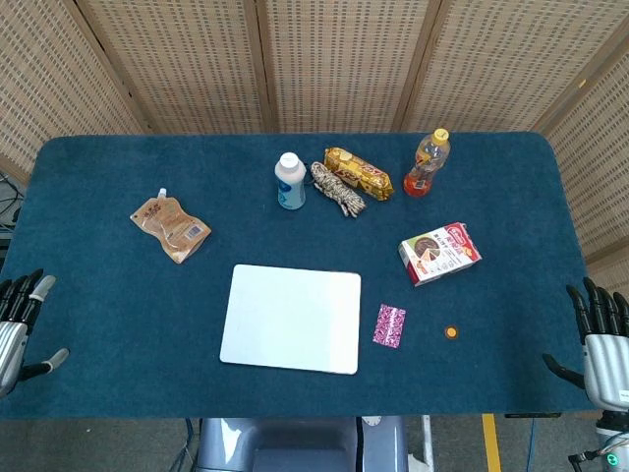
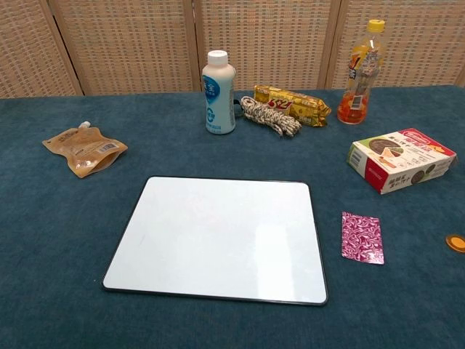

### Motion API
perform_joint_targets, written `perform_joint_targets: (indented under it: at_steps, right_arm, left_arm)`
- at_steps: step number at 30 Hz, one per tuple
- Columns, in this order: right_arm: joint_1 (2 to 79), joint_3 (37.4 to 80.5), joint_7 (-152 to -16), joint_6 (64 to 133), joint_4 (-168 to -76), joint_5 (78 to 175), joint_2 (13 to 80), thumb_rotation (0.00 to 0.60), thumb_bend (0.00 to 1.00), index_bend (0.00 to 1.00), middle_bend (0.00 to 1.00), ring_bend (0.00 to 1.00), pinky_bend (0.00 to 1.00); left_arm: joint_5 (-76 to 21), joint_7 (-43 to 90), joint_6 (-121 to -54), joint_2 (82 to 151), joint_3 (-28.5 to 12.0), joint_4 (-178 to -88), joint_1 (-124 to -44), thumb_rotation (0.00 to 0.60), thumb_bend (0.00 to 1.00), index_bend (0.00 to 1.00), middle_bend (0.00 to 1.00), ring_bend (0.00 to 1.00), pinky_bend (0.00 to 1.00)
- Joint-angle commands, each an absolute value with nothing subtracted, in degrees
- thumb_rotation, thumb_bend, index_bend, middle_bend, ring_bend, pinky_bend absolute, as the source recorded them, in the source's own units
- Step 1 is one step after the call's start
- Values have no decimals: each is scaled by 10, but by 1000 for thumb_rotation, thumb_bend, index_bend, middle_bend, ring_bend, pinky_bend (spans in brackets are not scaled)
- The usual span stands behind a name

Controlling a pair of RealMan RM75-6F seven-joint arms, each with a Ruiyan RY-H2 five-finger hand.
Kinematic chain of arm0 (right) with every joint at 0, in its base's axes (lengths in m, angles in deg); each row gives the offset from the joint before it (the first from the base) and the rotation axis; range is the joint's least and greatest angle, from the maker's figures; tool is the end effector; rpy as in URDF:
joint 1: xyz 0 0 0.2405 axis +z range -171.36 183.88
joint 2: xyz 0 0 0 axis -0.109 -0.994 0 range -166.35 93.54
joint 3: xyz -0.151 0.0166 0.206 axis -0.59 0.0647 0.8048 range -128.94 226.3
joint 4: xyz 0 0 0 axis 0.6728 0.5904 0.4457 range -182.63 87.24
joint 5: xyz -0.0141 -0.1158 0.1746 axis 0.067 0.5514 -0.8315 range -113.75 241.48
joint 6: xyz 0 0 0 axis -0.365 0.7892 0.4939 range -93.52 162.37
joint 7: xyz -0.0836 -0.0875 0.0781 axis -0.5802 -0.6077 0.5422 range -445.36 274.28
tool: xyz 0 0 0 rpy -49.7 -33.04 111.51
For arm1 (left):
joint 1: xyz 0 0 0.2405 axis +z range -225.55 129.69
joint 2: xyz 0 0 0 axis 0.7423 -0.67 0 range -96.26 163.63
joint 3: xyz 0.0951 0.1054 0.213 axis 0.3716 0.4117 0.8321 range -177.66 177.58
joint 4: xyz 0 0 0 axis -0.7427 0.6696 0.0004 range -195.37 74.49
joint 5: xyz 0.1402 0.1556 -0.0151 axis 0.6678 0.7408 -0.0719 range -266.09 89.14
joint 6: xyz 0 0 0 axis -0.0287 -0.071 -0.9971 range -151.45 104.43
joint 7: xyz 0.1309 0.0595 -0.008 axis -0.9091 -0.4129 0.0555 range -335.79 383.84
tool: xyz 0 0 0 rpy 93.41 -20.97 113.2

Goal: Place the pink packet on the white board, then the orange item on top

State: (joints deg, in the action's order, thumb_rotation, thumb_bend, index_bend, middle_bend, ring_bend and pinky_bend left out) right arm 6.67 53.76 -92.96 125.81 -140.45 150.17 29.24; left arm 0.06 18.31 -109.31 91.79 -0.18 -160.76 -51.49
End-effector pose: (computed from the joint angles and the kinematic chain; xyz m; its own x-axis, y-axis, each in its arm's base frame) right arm -0.3111 -0.1637 0.1698 0.4831 0.1073 0.8689 -0.8755 0.0677 0.4784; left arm -0.2921 0.1626 0.1723 0.4596 0.0446 0.8870 0.8880 -0.0373 -0.4583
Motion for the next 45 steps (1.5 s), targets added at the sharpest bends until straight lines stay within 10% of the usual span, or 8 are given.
perform_joint_targets:
  at_steps: [1,15,32,45]
  right_arm:
    - [67,537,-929,1257,-1404,1503,292,600,0,0,0,0,16]
    - [111,518,-940,1184,-1417,1547,271,600,0,0,0,0,15]
    - [352,553,-1025,849,-1471,1544,291,600,0,82,0,0,15]
    - [417,553,-1109,810,-1404,1539,379,600,0,183,0,0,15]
  left_arm:
    - [0,183,-1093,918,-2,-1608,-515,600,0,0,0,0,0]
    - [-5,181,-1088,919,-5,-1608,-518,600,0,0,0,0,0]
    - [-52,161,-1054,925,-20,-1612,-534,600,0,0,0,0,0]
    - [-70,149,-1034,928,-23,-1612,-544,600,0,0,0,0,0]
